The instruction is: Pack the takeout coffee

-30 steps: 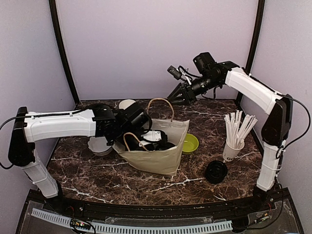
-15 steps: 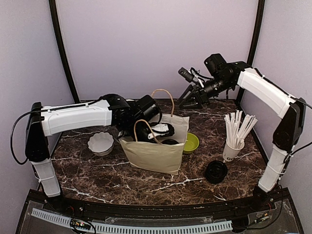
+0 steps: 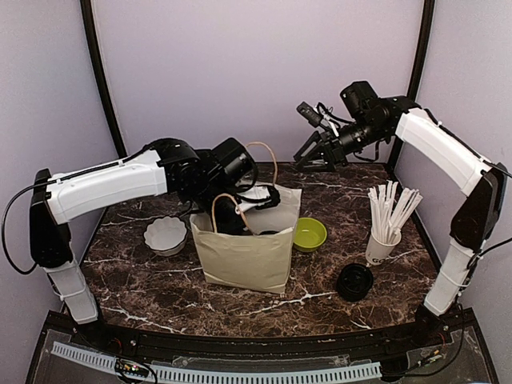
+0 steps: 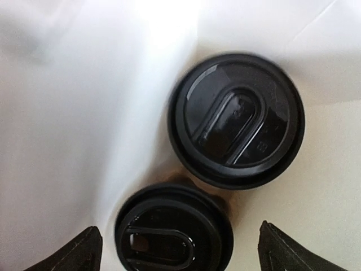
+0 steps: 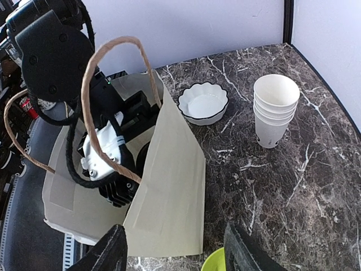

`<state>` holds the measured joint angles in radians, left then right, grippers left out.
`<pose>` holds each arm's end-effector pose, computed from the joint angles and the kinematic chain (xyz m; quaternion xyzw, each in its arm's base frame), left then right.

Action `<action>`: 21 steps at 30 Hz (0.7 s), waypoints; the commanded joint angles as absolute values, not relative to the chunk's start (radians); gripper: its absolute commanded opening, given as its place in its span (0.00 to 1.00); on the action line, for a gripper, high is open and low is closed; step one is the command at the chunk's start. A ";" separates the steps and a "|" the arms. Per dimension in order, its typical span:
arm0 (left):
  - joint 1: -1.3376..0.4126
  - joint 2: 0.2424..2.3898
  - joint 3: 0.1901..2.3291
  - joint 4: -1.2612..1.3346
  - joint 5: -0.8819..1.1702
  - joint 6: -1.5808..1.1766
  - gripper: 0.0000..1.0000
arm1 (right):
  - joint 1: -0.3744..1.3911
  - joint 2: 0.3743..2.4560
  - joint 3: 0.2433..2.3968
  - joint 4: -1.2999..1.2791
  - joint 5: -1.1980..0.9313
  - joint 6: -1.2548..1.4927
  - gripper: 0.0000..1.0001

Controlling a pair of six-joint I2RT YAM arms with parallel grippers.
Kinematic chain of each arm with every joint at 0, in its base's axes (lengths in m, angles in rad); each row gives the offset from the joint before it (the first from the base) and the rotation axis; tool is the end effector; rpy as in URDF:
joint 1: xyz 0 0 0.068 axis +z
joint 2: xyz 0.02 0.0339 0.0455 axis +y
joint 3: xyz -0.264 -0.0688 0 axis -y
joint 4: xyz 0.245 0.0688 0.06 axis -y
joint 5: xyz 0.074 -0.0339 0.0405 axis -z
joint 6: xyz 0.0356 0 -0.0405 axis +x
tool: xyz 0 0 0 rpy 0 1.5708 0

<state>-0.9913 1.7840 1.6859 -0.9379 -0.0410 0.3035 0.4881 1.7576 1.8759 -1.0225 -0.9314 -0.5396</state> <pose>0.2101 -0.3183 0.3130 0.5772 0.7724 -0.0705 0.2554 0.3082 0.1960 0.3865 -0.5430 0.6631 0.4167 0.3031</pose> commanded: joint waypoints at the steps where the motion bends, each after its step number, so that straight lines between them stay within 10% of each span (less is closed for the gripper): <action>1: -0.995 1.671 1.734 -0.958 -0.046 0.279 0.99 | 0.483 1.751 1.925 -1.023 -0.937 -0.520 0.59; 21: -0.994 1.470 1.744 -0.742 -0.047 0.322 0.99 | 0.274 1.529 1.772 -1.132 -0.735 -0.588 0.55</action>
